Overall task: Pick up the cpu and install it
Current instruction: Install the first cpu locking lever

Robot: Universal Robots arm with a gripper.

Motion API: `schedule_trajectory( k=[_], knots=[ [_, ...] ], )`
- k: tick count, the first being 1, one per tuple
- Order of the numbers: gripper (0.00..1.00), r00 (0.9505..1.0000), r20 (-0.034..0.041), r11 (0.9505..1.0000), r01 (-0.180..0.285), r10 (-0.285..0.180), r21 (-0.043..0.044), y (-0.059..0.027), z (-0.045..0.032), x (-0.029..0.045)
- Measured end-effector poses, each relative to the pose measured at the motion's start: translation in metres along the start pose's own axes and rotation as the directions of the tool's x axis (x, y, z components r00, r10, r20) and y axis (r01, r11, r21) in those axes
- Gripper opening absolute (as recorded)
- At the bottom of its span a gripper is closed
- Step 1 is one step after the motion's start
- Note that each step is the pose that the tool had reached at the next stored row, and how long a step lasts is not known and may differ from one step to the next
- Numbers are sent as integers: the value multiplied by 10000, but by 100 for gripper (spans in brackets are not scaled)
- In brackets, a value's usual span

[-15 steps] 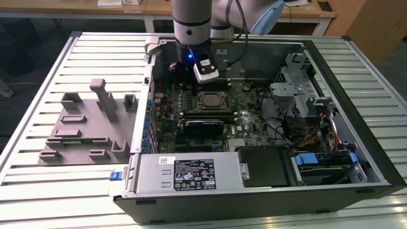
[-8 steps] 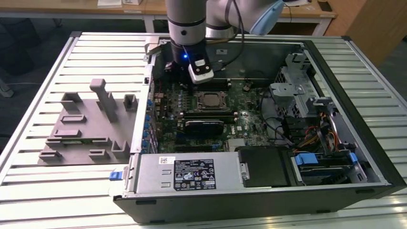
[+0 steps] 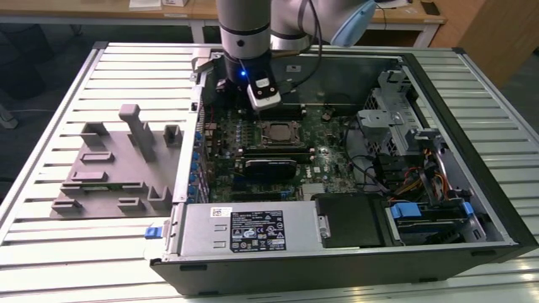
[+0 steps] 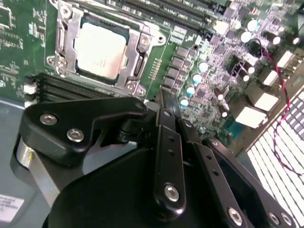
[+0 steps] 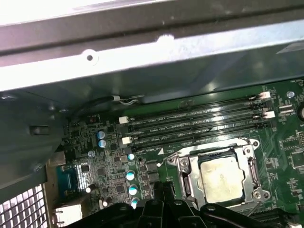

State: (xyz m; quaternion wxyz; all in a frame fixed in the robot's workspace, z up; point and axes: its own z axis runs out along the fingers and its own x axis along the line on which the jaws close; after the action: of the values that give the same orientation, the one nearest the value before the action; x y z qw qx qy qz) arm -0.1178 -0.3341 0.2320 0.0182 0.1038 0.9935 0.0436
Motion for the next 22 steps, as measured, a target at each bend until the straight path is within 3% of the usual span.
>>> schedule_trajectory(
  k=[5,7,10,14,20,22],
  knots=[
    [11,10000,12,10000,0,0,-11,5,-51,-1],
    [11,10000,0,10000,-5,5,-64,4,-51,1],
    [11,10000,-61,9994,-20,17,-351,1,-52,18],
    [11,10000,-93,9987,-28,23,-517,-8,-55,58],
    [11,9998,-193,9950,-57,38,-994,-14,-56,87],
    [11,9998,-201,9948,-60,39,-1021,-13,-63,88]
  ],
)
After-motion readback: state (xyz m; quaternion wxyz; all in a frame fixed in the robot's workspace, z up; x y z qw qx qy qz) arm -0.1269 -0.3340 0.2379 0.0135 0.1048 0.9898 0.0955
